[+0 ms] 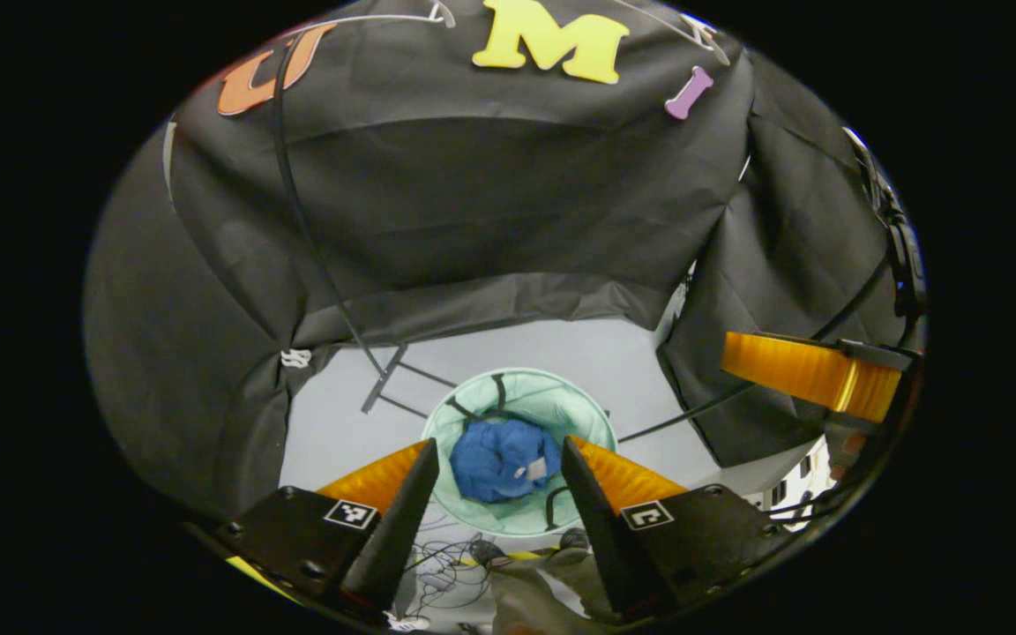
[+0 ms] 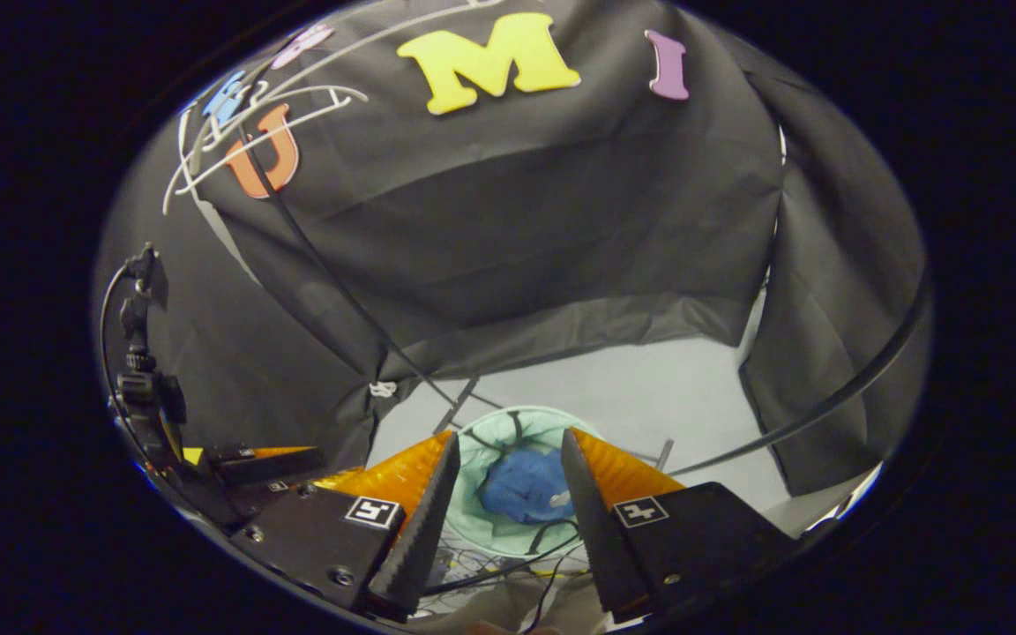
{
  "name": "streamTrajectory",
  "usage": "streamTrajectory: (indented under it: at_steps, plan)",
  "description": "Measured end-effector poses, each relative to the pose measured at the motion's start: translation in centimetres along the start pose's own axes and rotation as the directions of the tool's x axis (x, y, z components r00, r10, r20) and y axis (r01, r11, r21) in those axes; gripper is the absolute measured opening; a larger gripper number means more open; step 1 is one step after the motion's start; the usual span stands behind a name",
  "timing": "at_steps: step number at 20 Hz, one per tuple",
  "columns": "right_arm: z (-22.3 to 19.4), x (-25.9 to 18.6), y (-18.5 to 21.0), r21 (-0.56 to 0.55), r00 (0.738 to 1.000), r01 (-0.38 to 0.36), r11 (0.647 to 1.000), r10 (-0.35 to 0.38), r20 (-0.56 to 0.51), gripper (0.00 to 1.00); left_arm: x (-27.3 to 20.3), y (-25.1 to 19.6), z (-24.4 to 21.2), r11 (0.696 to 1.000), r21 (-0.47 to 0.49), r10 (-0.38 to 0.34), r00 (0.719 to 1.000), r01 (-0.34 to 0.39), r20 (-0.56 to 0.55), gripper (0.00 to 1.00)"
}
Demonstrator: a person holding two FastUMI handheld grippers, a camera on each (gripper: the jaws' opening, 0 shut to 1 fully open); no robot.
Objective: Grasp the clothes on the hanger with both hands and then place them into the laundry hamper below.
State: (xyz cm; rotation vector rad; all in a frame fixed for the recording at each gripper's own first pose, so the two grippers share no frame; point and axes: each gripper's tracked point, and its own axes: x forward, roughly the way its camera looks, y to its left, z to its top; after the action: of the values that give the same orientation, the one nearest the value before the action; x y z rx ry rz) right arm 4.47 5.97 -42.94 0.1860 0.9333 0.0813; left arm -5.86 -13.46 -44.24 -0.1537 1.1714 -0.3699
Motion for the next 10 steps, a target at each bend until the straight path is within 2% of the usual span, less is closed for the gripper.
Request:
streamTrajectory:
  at_steps: [1,2,5,6,7,8,10]
  plan:
    - [0.9,-1.4,0.0,-0.012,0.999,0.010,1.000,-0.009,0.037,0.74,-1.0,0.2,1.2,1.000,0.009,0.001,0.999,-0.001,0.035,0.82]
    - [1.7,-2.9,0.0,-0.022,0.997,0.012,1.000,-0.010,0.077,0.74,-2.4,0.2,2.4,1.000,0.019,0.000,0.997,-0.001,0.074,0.92]
    - [4.1,-7.9,0.4,-0.033,0.977,0.029,0.999,-0.021,0.210,0.75,-6.9,0.0,6.2,0.998,0.062,-0.010,0.979,-0.003,0.204,0.95]
    - [5.0,-9.7,0.7,-0.036,0.966,0.032,0.999,-0.022,0.258,0.77,-8.8,-0.2,7.5,0.997,0.081,-0.011,0.967,-0.010,0.253,0.96]
    - [5.9,-11.8,1.1,-0.035,0.952,0.037,0.999,-0.025,0.306,0.75,-10.9,-0.4,8.8,0.995,0.102,-0.014,0.949,-0.019,0.313,1.00]
    - [6.7,-13.8,1.3,-0.035,0.937,0.044,0.998,-0.029,0.349,0.75,-13.0,-0.5,10.1,0.993,0.111,-0.016,0.930,-0.026,0.366,0.96]
    - [8.3,-17.8,1.9,-0.041,0.897,0.044,0.998,-0.021,0.441,0.78,-17.0,-0.7,12.1,0.994,0.105,-0.019,0.886,-0.034,0.464,0.97]
